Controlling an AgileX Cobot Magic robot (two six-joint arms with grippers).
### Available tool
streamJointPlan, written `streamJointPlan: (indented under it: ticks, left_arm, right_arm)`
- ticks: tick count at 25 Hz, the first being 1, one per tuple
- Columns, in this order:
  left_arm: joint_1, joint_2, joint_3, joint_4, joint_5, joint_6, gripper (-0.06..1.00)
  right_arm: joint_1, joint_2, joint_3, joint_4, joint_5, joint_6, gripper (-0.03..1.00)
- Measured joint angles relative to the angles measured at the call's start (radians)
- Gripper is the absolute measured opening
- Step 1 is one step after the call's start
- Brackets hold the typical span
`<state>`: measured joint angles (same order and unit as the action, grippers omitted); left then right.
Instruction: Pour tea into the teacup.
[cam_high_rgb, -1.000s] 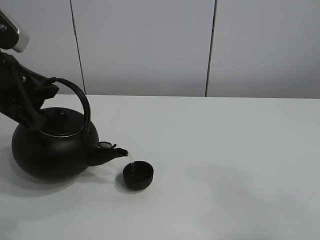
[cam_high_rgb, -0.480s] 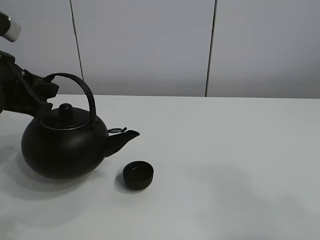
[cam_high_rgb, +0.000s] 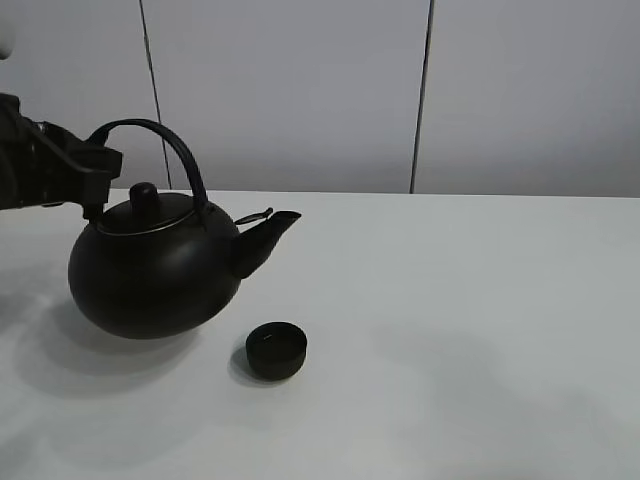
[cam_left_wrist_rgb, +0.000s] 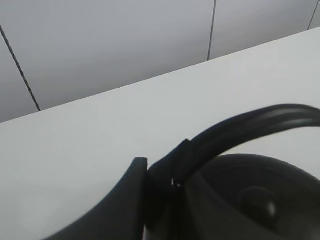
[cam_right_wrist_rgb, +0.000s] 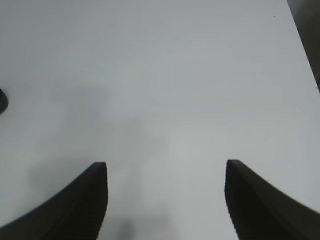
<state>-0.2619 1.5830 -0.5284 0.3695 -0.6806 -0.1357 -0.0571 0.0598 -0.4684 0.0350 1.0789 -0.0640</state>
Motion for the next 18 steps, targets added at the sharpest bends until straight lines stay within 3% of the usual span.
streamJointPlan:
  ticks: [6, 12, 18]
  left_arm:
    - [0.027, 0.0, 0.093, -0.034, -0.09, 0.012, 0.12]
    - [0.074, 0.0, 0.197, -0.074, -0.217, 0.087, 0.12]
    - [0.086, -0.002, 0.234, -0.079, -0.258, 0.19, 0.12]
  right_arm:
    - [0.0, 0.0, 0.0, 0.0, 0.0, 0.0, 0.46]
    - [0.0, 0.0, 0.0, 0.0, 0.0, 0.0, 0.46]
    - [0.0, 0.0, 0.0, 0.0, 0.0, 0.0, 0.46]
